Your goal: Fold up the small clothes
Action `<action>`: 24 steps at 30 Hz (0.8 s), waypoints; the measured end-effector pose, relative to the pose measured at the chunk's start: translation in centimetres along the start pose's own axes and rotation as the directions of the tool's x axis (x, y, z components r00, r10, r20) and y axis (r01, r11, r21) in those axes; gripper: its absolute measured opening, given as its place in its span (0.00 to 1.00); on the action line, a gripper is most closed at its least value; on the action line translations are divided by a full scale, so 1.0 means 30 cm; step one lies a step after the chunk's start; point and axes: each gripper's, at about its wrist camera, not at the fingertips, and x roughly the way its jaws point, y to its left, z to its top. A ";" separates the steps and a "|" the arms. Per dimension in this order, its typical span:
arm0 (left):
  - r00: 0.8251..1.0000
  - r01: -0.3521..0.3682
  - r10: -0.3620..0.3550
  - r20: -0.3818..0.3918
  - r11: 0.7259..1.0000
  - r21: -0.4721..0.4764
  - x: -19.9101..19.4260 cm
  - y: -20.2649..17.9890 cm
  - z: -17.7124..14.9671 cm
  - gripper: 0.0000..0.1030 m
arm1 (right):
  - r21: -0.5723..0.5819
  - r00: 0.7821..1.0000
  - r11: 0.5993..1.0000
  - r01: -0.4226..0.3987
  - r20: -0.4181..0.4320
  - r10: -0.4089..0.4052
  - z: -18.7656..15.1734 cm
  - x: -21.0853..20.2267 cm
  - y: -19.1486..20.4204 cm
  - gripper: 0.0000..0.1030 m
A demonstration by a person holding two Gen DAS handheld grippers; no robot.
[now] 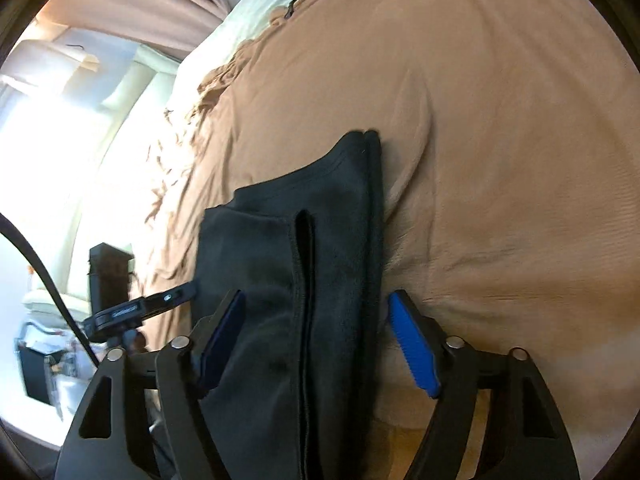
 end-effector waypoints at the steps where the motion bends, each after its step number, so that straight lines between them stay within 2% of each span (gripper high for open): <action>1: 1.000 0.005 -0.005 -0.003 1.000 -0.005 0.006 0.002 0.006 0.32 | 0.007 1.000 1.000 -0.010 -0.002 0.010 0.007 0.003 -0.016 0.69; 4: 0.999 0.035 -0.035 -0.010 0.999 -0.034 0.024 0.009 0.033 0.32 | 0.041 0.999 0.998 -0.047 -0.003 0.047 0.036 0.009 -0.061 0.67; 8: 0.998 0.064 -0.064 -0.001 0.997 -0.048 0.048 0.012 0.066 0.32 | 0.018 0.997 0.997 -0.073 -0.025 0.073 0.063 0.029 -0.087 0.65; 11: 0.997 0.077 -0.076 0.008 0.996 -0.047 0.063 0.012 0.079 0.32 | 0.026 0.995 0.995 -0.093 -0.036 0.093 0.079 0.046 -0.111 0.47; 12: 0.997 0.082 -0.082 0.012 0.995 -0.054 0.066 0.013 0.083 0.32 | 0.030 0.995 0.996 -0.090 -0.038 0.091 0.083 0.053 -0.123 0.43; 21: 0.995 0.099 -0.097 0.038 0.994 -0.051 0.080 0.016 0.105 0.31 | -0.028 0.994 0.996 -0.085 -0.064 0.083 0.123 0.119 -0.082 0.42; 24: 0.996 0.073 -0.071 0.046 0.997 -0.033 0.076 0.012 0.103 0.23 | -0.070 0.994 0.994 -0.084 -0.073 0.079 0.132 0.155 -0.046 0.42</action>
